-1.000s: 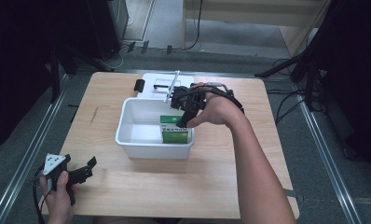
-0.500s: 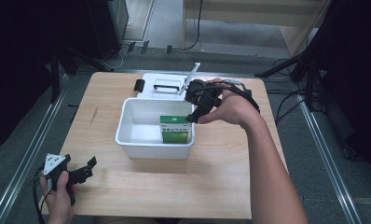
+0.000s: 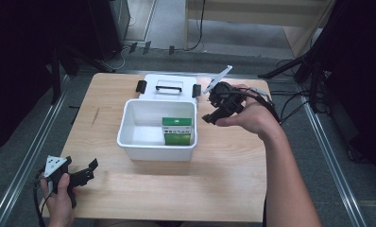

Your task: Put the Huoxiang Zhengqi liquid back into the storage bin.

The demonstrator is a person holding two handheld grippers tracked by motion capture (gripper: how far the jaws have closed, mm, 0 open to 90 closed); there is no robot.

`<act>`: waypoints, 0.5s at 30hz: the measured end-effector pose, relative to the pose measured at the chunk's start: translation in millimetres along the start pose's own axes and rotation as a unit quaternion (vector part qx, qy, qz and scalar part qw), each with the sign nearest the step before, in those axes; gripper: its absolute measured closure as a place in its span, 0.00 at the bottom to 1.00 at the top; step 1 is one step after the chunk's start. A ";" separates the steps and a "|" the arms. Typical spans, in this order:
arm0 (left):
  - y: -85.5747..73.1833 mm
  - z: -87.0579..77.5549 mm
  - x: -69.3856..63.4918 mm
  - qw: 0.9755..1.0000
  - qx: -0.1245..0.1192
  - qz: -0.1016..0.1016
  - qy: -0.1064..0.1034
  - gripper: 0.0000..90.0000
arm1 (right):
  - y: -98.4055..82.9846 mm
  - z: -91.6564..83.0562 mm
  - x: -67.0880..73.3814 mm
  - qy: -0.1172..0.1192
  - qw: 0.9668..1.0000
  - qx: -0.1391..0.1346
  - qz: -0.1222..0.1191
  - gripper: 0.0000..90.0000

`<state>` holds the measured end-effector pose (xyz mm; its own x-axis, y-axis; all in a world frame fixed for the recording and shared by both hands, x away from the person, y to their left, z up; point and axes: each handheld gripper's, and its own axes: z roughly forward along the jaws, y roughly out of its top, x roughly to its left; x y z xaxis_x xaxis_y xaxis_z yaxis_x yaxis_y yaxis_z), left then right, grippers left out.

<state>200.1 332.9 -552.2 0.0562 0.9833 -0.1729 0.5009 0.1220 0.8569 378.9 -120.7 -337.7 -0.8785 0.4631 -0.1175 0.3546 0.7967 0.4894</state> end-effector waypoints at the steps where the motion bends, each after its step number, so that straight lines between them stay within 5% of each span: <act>1: 0.0 0.0 0.0 1.000 0.000 0.000 0.000 0.00 | -3.4 -0.5 -1.0 -0.002 1.000 -0.002 0.006 0.43; 9: -0.2 -0.1 0.1 1.000 -0.001 0.000 0.000 0.00 | -29.5 2.6 -7.0 -0.018 0.998 -0.032 0.049 0.42; 15: -0.2 -0.1 0.4 1.000 -0.001 0.000 0.000 0.00 | -50.9 10.2 -11.0 -0.045 0.993 -0.068 0.087 0.40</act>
<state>199.9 333.2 -552.4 0.0557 0.9833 -0.1730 0.4995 0.1226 0.8576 373.8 -162.4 -370.1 -0.7733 0.6270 -0.0943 0.4473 0.6448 0.6198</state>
